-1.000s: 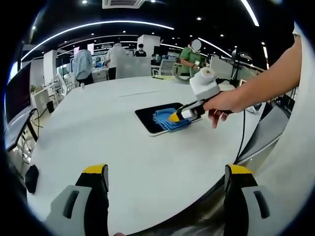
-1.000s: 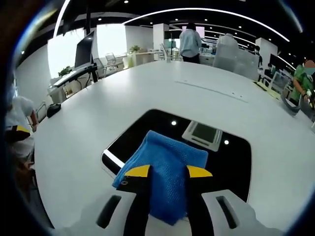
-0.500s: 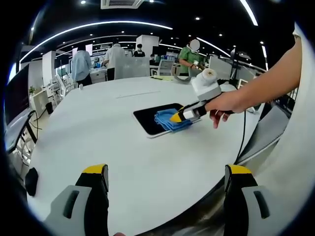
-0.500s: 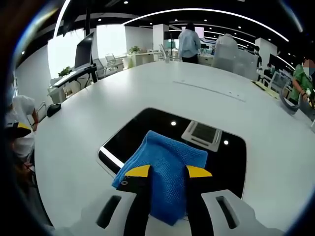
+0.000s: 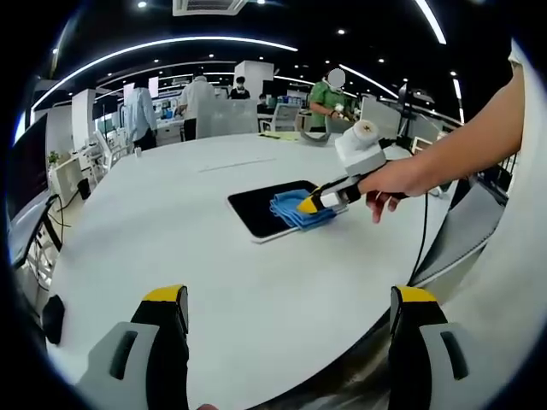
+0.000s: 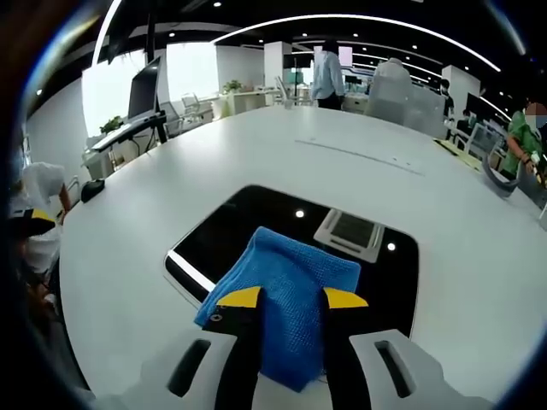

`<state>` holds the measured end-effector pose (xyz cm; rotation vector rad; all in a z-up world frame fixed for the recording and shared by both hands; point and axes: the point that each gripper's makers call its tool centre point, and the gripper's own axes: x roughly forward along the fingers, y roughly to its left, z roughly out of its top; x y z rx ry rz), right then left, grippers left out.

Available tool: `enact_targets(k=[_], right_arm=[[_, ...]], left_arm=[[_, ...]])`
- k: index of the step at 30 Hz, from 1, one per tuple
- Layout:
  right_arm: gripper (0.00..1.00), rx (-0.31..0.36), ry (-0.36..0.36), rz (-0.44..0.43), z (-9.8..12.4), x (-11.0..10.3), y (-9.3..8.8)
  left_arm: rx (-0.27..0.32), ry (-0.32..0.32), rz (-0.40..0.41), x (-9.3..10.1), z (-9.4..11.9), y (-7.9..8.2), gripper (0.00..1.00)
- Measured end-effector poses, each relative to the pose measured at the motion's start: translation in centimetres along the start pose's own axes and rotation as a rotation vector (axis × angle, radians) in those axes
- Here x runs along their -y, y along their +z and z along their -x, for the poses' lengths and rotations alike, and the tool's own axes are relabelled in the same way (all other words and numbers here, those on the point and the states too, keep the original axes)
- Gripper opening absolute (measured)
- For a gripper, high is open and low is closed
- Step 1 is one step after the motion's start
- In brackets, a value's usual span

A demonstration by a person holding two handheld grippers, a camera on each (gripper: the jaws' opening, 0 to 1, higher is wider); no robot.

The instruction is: Wipe the mirror surface with the cleaning cloth until all visible marks leave the cleaned area.

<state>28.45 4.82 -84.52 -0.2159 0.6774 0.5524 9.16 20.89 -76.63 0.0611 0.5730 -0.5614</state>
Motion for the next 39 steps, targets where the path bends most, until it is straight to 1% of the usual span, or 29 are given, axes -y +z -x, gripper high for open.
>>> enact_targets(k=[14,28,39], right_arm=[[0.23,0.003,-0.008,-0.008,0.4,0.6,-0.3],[0.23,0.018,-0.011,-0.009,0.3,1.2,-0.5],[0.23,0.028,-0.017,-0.011,0.2,1.3,-0.3]], left_arm=[[-0.01,-0.017,-0.013,0.4,-0.5,0.1,0.99],[-0.008,-0.019,-0.01,0.6,-1.2,0.3,0.99],[-0.013,-0.008,-0.002,0.4,-0.9,0.1,0.99]])
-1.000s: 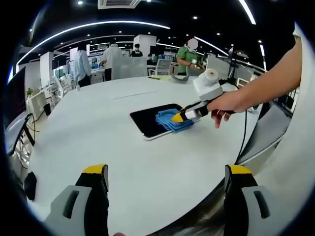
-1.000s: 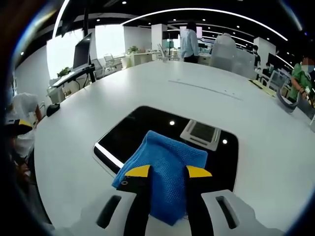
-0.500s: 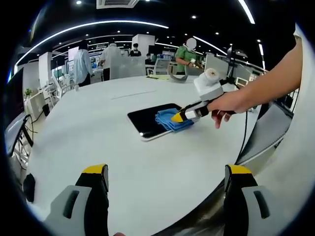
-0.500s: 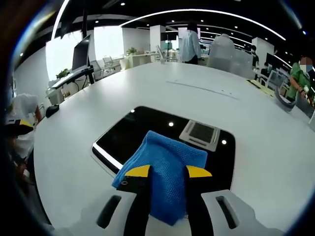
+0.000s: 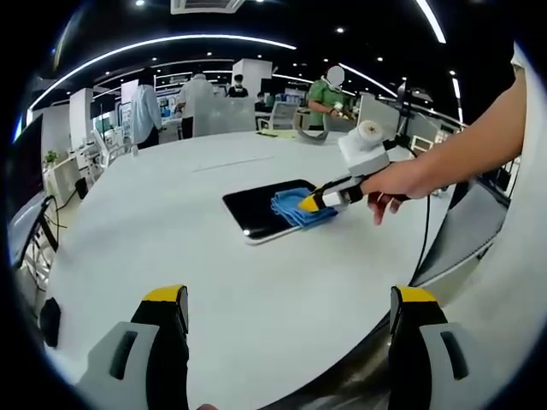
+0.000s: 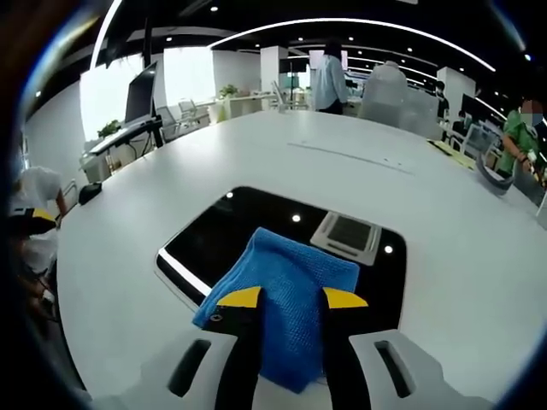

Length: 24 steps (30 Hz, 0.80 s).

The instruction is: Wipe the mirror surface with the cleaning cloth until all visible marks leave the cleaned area.

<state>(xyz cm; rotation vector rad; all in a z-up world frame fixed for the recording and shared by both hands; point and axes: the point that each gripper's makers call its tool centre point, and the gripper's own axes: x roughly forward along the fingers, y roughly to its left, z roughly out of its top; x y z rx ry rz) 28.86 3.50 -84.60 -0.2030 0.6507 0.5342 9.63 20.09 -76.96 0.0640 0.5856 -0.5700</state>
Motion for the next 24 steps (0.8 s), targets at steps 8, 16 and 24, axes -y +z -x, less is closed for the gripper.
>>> enact_targets(k=[8,16,24], right_arm=[[0.23,-0.003,-0.004,-0.003,-0.16,0.22,0.1],[0.23,-0.008,-0.011,-0.008,-0.56,0.68,0.27],[0.23,-0.011,-0.016,-0.01,-0.7,0.83,0.43]], left_arm=[[-0.002,-0.001,-0.003,-0.05,0.08,0.1,0.99],[0.001,-0.005,-0.005,0.01,0.25,0.13,0.99],[0.0,0.005,0.0,-0.32,0.85,-0.31,0.99]])
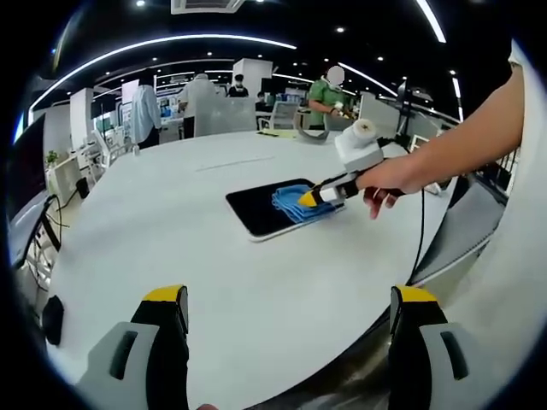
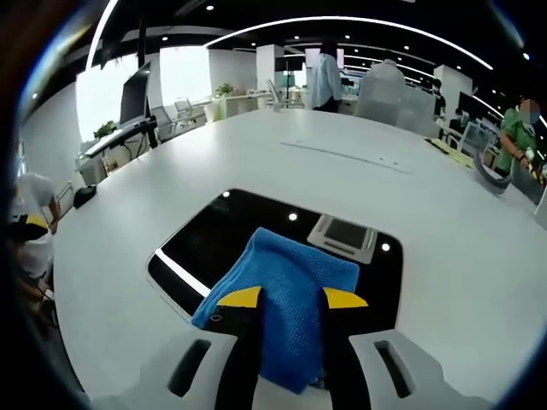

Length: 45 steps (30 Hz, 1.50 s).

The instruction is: Wipe the mirror surface with the cleaning cloth until all visible marks leave the cleaned area.

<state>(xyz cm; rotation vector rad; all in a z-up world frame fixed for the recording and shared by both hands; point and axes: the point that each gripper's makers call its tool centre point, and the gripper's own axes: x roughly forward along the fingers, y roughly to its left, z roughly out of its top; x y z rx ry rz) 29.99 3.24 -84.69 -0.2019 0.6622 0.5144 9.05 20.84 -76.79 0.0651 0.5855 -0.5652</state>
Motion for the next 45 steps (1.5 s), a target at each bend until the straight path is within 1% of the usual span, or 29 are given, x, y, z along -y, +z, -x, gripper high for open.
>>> enact_targets(k=[18,27,36,45], right_arm=[[0.23,-0.019,0.0,0.005,-0.2,0.2,0.4],[0.23,-0.026,-0.001,0.005,-0.5,0.3,0.8],[0.23,-0.027,0.003,0.006,-0.9,0.8,0.9],[0.23,-0.028,0.003,0.006,-1.2,0.9,1.3]], left_arm=[[0.0,0.005,0.011,-0.3,1.0,-1.0,0.99],[0.012,0.008,0.015,-0.5,0.9,-0.5,0.99],[0.005,0.003,0.018,-0.4,0.6,-0.7,0.99],[0.003,0.008,0.02,-0.8,0.4,-0.7,0.99]])
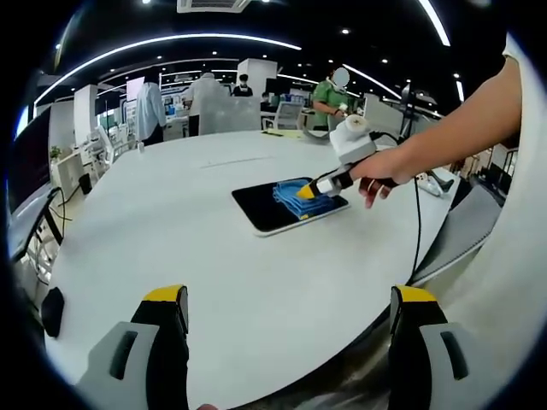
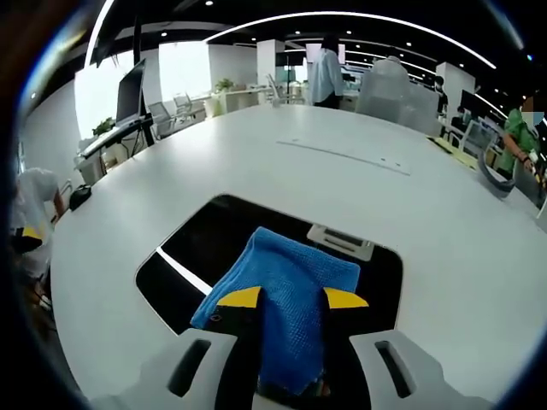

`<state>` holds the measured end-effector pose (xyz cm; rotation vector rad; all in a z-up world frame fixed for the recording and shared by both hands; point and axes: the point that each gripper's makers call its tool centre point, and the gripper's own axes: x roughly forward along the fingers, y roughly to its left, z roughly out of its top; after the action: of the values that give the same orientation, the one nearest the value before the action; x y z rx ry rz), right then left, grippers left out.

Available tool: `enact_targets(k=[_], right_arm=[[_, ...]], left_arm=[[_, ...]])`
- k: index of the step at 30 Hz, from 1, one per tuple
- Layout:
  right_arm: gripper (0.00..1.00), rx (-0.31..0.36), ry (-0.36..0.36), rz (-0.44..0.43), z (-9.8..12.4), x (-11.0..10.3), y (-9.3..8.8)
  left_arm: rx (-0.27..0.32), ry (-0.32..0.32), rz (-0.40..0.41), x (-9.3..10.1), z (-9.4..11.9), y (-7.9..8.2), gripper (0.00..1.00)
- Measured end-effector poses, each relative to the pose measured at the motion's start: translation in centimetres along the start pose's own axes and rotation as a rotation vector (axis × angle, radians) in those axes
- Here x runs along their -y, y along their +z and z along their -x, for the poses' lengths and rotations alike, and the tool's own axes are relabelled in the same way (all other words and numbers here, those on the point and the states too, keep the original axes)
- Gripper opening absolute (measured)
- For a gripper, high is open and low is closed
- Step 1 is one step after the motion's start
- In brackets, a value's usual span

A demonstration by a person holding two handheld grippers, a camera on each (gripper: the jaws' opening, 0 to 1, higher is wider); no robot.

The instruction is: Wipe the mirror surface with the cleaning cloth until all visible marks leave the cleaned area.

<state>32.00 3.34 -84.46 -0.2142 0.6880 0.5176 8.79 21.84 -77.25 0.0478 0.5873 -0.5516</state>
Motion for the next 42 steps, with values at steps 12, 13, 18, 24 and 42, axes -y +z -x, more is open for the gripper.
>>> enact_targets(k=[12,13,18,24,42], right_arm=[[0.23,0.004,-0.008,-0.003,-0.5,0.2,0.4],[0.23,0.004,-0.009,-0.004,-0.5,0.3,0.4],[0.23,0.001,-0.01,-0.004,-0.5,0.3,0.5],[0.23,0.0,-0.015,-0.009,-0.9,0.7,0.7],[0.23,-0.009,-0.015,-0.007,-1.8,1.4,1.3]], left_arm=[[-0.004,0.008,0.009,-0.6,0.2,-0.1,0.99],[-0.004,0.008,0.009,-0.6,0.2,-0.1,0.99],[-0.004,0.008,0.012,-0.7,0.1,0.0,0.99],[-0.006,0.004,0.013,-0.6,0.1,-0.1,0.99],[-0.005,0.01,0.021,-1.4,0.0,0.0,0.99]])
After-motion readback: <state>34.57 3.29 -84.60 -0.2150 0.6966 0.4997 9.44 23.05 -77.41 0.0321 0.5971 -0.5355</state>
